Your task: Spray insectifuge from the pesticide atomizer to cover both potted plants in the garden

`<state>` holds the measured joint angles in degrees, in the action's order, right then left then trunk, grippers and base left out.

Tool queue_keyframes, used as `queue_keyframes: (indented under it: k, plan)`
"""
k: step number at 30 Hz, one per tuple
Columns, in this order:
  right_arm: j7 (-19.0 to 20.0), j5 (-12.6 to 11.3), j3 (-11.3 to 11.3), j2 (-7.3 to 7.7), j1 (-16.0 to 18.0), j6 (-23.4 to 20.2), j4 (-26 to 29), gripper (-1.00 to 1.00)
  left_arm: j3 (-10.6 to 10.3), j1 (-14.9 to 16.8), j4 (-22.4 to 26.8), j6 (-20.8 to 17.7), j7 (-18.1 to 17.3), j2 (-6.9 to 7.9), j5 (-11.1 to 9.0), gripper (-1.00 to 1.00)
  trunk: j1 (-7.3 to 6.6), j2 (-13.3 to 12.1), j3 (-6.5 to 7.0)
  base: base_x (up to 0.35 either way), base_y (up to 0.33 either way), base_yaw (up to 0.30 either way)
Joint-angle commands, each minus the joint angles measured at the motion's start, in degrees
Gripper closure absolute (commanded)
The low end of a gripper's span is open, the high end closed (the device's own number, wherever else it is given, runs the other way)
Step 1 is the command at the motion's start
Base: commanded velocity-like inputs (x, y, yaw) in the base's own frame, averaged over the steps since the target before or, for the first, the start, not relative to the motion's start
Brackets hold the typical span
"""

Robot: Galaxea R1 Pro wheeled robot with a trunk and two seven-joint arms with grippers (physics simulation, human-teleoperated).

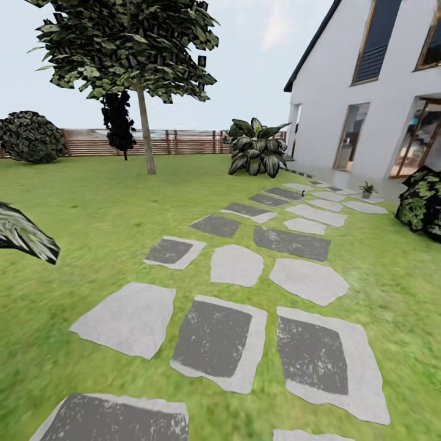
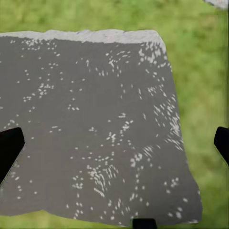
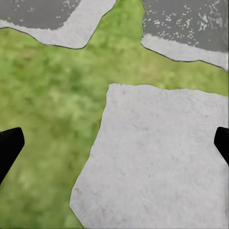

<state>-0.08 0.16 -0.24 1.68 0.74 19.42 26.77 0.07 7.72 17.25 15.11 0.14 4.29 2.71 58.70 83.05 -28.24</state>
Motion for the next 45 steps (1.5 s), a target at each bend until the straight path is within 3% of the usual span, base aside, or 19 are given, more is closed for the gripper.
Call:
queue_keyframes:
  k: [1, 14, 45]
  plan:
    - [-0.01, 0.02, -0.02, -0.01, 0.05, 0.18, -0.06, -1.00, 0.02, 0.02, -0.02, 0.19, 0.02, 0.01, 0.28, -1.00, 0.03, 0.03, -0.06, 0.337, 0.000, -0.264]
    - [-0.01, 0.02, -0.02, 0.00, 0.05, 0.18, -0.06, -1.00, 0.02, 0.02, -0.02, 0.19, 0.00, 0.01, 0.28, -1.00, 0.03, 0.03, -0.06, 0.337, 0.000, -0.222]
    - [-0.18, 0.02, -0.02, 0.08, 0.05, 0.18, -0.11, -1.00, 0.04, 0.06, -0.02, 0.22, -0.02, 0.01, 0.28, -1.00, 0.03, 0.03, -0.06, 0.337, 0.000, -0.004]
